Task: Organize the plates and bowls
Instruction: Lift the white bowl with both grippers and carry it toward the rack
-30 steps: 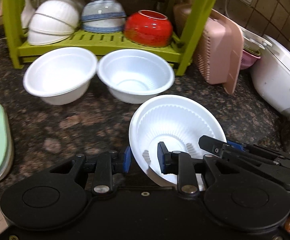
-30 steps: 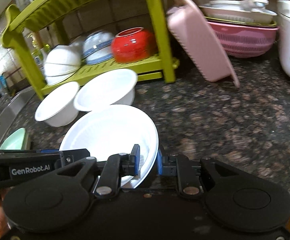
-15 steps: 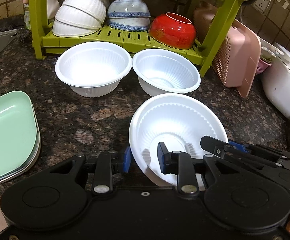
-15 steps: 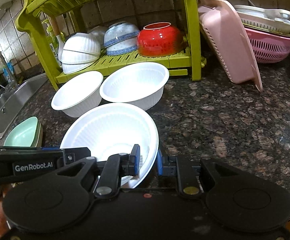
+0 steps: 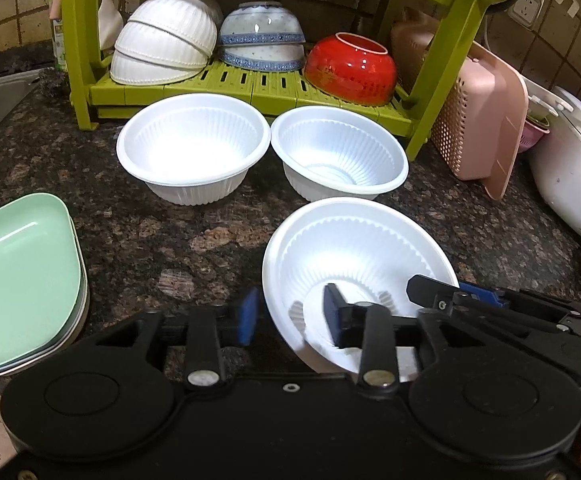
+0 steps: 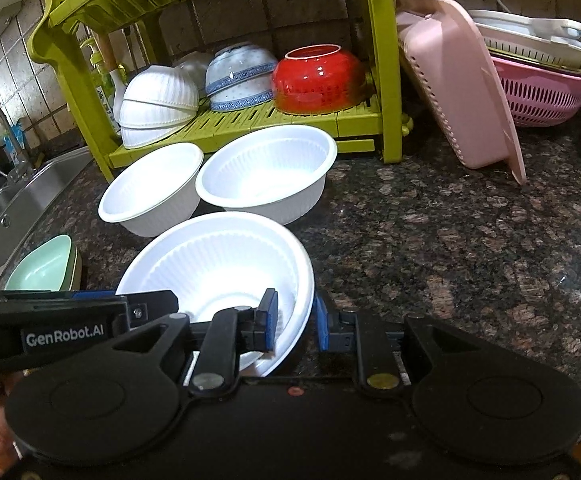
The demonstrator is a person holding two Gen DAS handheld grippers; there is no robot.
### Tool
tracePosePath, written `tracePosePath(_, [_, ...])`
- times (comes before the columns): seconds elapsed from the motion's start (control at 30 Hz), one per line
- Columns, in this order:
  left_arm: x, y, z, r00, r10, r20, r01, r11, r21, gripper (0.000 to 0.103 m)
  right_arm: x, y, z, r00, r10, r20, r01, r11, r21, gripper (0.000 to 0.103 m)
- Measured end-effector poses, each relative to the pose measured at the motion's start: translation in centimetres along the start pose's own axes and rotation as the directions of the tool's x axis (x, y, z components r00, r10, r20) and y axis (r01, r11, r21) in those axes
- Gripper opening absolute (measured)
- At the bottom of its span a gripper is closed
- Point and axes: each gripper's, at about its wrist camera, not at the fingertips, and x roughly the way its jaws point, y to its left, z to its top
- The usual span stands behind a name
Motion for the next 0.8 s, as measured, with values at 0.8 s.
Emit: tracePosePath(0.8, [-0.8, 0.6, 0.4, 0.997, 0.048, 0.052, -0.048, 0.999, -0.006, 0.05, -1.2, 0.0, 0.0, 0.996, -0.03, 0.089, 0.031, 0.999, -0.011, 0.026])
